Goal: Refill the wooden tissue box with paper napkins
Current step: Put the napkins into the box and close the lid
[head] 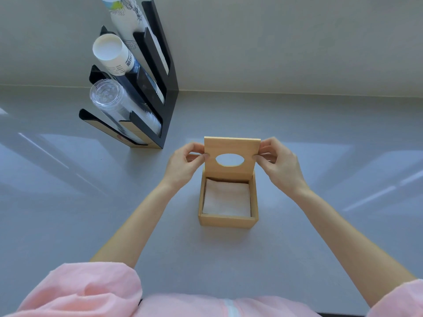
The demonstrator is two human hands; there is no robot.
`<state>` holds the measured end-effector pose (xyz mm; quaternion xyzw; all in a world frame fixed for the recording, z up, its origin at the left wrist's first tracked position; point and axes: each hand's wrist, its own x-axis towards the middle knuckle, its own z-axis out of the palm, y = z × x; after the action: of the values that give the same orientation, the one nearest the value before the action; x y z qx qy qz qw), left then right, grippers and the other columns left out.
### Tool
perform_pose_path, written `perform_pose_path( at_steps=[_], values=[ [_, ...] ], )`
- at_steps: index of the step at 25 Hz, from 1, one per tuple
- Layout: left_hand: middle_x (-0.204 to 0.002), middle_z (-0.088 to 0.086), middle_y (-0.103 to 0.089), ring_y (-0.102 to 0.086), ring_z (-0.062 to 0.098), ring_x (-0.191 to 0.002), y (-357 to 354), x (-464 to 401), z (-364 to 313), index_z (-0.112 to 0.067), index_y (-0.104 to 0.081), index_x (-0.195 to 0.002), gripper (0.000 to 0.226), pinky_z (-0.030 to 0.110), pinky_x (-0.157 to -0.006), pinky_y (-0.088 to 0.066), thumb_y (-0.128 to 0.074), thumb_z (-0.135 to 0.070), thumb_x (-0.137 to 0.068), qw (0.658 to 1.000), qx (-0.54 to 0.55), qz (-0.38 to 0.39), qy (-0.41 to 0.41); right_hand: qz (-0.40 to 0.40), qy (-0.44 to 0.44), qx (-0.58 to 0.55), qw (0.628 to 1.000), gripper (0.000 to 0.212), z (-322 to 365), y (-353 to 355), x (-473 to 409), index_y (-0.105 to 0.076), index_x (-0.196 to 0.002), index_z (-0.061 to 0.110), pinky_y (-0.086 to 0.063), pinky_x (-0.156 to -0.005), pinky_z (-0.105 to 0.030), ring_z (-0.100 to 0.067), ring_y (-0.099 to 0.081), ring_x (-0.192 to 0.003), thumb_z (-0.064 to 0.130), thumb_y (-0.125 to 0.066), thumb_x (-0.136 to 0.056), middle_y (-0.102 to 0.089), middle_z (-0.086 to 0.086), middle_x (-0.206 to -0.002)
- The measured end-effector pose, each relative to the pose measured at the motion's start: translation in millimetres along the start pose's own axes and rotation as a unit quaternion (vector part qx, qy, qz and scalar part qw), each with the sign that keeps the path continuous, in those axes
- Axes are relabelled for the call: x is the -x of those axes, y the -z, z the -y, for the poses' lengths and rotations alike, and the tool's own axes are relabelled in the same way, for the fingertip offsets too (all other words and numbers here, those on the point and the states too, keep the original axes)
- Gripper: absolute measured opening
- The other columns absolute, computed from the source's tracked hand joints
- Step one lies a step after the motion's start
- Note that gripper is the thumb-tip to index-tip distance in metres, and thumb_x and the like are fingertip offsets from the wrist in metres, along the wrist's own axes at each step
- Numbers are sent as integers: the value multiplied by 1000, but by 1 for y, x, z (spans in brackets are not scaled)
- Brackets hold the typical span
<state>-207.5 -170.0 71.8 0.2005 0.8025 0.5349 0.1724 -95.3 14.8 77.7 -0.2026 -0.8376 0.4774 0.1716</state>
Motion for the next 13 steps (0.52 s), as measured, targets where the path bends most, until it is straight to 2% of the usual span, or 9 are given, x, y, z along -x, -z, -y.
perform_pose_path(
  at_steps=[2,4,7,9,11,13],
  values=[
    [-84,-4,-67,-64,3,-79,4,13,5,-24,-62,-79,14,18,-79,-47,-62,-11,-85,1000,0,0,-27,-4,27,-2,1000,9,-5,0,13,-58,-89,9,-47,-69,1,1,-66,-73,2,-62,-84,-65,11,-79],
    [-83,-11,-67,-62,-8,-80,4,31,12,-32,-61,-78,21,9,-80,-47,-64,-11,-84,997,-34,-8,-61,-9,83,20,996,5,-11,-1,33,-60,-86,2,-47,-75,1,0,-64,-83,-1,-63,-83,-67,4,-83],
    [-96,-12,-66,-56,-9,-92,-1,58,24,-21,-67,-93,19,2,-85,-40,-64,-6,-82,986,-111,-15,-127,22,168,104,980,13,-21,-1,57,-66,-89,1,-46,-84,-7,-13,-68,-91,-8,-64,-80,-69,1,-96],
    [-111,-2,-65,-55,-2,-102,-7,72,32,-11,-65,-105,27,7,-91,-39,-66,-3,-79,972,-173,-20,-159,55,183,150,970,20,-25,-1,65,-68,-96,1,-48,-90,-22,-20,-68,-98,-10,-63,-80,-70,-5,-107],
    [-125,2,-59,-55,10,-112,-11,82,38,-8,-60,-117,40,23,-98,-41,-68,-9,-79,963,-214,-13,-163,71,198,196,958,29,-28,-4,72,-66,-106,1,-43,-101,-35,-21,-63,-109,-8,-64,-79,-67,-9,-117],
    [-137,-2,-46,-44,13,-123,-13,90,41,-9,-51,-128,54,30,-103,-35,-69,-21,-78,956,-245,15,-162,89,205,226,948,38,-34,-5,81,-61,-117,3,-33,-109,-36,-18,-54,-120,1,-64,-80,-60,-7,-128]
  ],
)
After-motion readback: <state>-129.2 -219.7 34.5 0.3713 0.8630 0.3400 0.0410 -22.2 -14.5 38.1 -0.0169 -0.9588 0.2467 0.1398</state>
